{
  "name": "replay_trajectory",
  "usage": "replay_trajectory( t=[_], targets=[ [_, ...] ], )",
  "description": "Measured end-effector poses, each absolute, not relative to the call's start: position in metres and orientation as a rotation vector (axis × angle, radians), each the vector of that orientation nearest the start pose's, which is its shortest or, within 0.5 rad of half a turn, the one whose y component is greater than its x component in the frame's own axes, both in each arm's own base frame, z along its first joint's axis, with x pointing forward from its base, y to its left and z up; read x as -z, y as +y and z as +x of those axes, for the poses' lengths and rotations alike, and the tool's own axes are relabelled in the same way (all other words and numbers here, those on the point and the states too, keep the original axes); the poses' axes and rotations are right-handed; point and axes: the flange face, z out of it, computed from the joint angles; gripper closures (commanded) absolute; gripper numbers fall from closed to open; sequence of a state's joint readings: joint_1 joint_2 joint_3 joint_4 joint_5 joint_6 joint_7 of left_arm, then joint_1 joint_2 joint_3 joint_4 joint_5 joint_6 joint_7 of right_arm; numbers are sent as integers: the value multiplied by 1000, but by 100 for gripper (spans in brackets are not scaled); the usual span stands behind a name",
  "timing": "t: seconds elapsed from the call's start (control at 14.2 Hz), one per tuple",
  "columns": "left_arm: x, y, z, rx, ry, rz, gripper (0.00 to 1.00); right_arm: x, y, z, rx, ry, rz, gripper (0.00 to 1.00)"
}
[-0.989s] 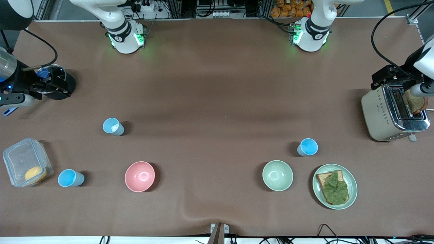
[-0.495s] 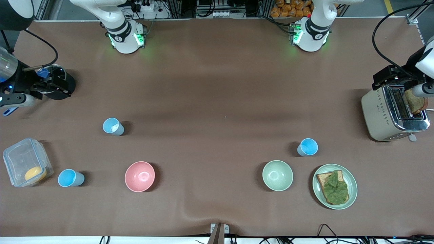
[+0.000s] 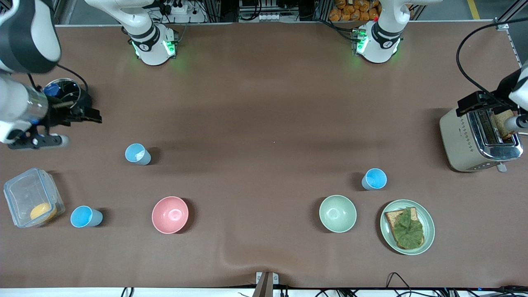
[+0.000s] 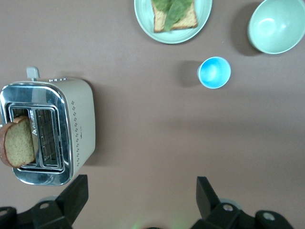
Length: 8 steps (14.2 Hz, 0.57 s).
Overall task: Stack blue cups with both arms
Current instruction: 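Grasp a blue cup with the right gripper while the left gripper grasps another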
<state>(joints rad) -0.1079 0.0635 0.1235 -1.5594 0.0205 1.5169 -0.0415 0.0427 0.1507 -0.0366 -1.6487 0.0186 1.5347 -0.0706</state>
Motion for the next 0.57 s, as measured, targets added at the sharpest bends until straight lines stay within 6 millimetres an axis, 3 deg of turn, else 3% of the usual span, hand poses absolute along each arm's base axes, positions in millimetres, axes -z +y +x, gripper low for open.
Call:
replay_trajectory(
  t=[0.28, 0.57],
  targets=[
    [-560, 8, 570, -319, -88, -3088, 0, -434, 7, 596, -354, -112, -3102, 0],
    [-498, -8, 574, -639, -53, -3021, 0, -360, -4, 590, -286, -80, -3113, 0]
  ],
)
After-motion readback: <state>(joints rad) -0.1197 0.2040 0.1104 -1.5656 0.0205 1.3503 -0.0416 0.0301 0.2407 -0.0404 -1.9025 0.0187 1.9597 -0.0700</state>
